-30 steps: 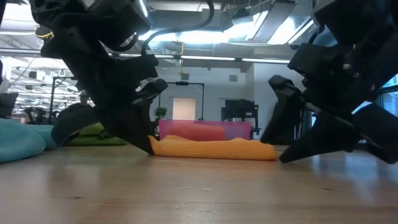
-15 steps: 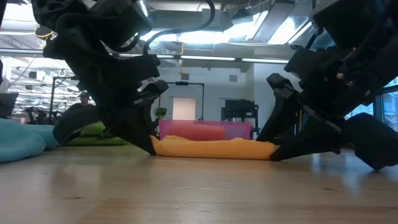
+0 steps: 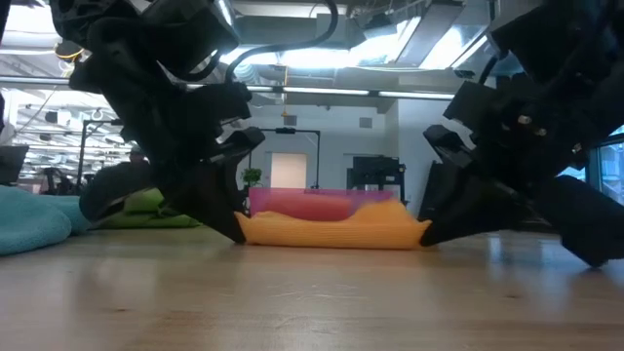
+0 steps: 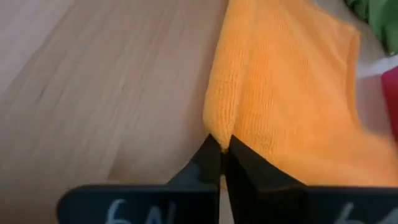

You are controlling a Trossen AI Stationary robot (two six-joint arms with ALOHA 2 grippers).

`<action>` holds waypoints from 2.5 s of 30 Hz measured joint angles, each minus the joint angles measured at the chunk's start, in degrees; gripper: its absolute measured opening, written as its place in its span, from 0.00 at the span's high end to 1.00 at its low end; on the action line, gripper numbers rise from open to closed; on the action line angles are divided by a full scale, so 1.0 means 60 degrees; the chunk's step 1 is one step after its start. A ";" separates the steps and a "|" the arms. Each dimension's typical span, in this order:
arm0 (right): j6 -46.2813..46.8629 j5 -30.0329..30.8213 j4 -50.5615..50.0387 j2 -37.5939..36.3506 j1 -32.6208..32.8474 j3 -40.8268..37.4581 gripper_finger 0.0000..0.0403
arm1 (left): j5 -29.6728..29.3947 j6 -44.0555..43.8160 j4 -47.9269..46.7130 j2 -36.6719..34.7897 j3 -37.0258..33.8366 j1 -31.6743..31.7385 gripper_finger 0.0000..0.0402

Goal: Roll microfiber towels into tight, uniform cylinder then place into a basket
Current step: Roll the orange microfiber cloth

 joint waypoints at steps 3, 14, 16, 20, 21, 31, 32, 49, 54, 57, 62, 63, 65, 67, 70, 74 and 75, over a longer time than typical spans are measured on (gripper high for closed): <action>0.0464 -0.0040 -0.0082 -0.0142 0.0004 -0.0017 0.93 | 0.0355 -0.0043 0.0002 -0.0013 0.0011 0.0000 1.00; 0.2112 -0.0510 -0.0047 -0.0546 0.0014 -0.0006 0.96 | 0.0987 -0.0781 -0.0377 -0.0916 -0.0007 0.0043 1.00; 0.2386 -0.0752 -0.0019 -0.0689 0.0011 -0.0009 0.96 | 0.1465 -0.0968 -0.0453 -0.1083 -0.0007 0.0168 1.00; 0.3111 -0.1443 0.0049 -0.0877 -0.0039 -0.0006 0.98 | 0.2478 -0.1483 -0.0577 -0.1147 -0.0011 0.0626 1.00; 0.3339 -0.1643 0.0051 -0.0899 -0.0085 -0.0006 0.98 | 0.2760 -0.1581 -0.0571 -0.1148 -0.0011 0.0738 1.00; 0.4939 -0.2944 0.0153 -0.0902 -0.0710 0.0002 0.98 | 0.5032 -0.2109 -0.0534 -0.1120 -0.0138 0.1849 1.00; 0.5080 -0.2961 0.0221 -0.0902 -0.0792 -0.0025 0.98 | 0.5193 -0.2173 -0.0551 -0.1087 -0.0138 0.1936 1.00; 0.7576 -0.3937 0.2016 -0.0750 -0.2225 -0.1310 0.98 | 0.5752 -0.2344 -0.0359 -0.1075 -0.0569 0.2861 1.00; 0.7689 -0.3990 0.1949 -0.0585 -0.2412 -0.1315 0.98 | 0.5829 -0.1834 -0.0173 -0.1075 -0.0590 0.2887 0.97; 0.7843 -0.4020 0.1947 -0.0601 -0.2482 -0.1332 0.98 | 0.5701 -0.1712 -0.0371 -0.1068 -0.0632 0.2877 0.90; 0.8429 -0.4217 0.1940 -0.0603 -0.2664 -0.1332 0.98 | 0.4894 -0.1702 -0.0292 -0.1113 -0.0623 0.2881 0.78; 0.8606 -0.4261 0.1937 -0.0603 -0.2711 -0.1332 0.98 | 0.4759 -0.1695 -0.0265 -0.1126 -0.0619 0.2881 0.75; 0.8853 -0.4339 0.1933 -0.0599 -0.2787 -0.1332 0.98 | 0.4529 -0.1678 -0.0332 -0.1216 -0.0612 0.2881 0.72; 0.9029 -0.4383 0.1929 -0.0596 -0.2819 -0.1332 0.98 | 0.4338 -0.1677 -0.0277 -0.1356 -0.0602 0.2881 0.69; 0.9140 -0.4422 0.1877 -0.0596 -0.2845 -0.1298 0.98 | 0.3755 -0.1602 -0.0468 -0.1774 -0.0600 0.2878 0.67; 0.9536 -0.4363 0.1872 -0.0592 -0.2849 -0.1292 0.98 | 0.2695 -0.1145 -0.0929 -0.2388 -0.0600 0.2813 0.67; 0.9566 -0.4344 0.1869 -0.0585 -0.2849 -0.1292 0.98 | 0.2453 -0.1033 -0.0871 -0.2544 -0.0601 0.2774 0.67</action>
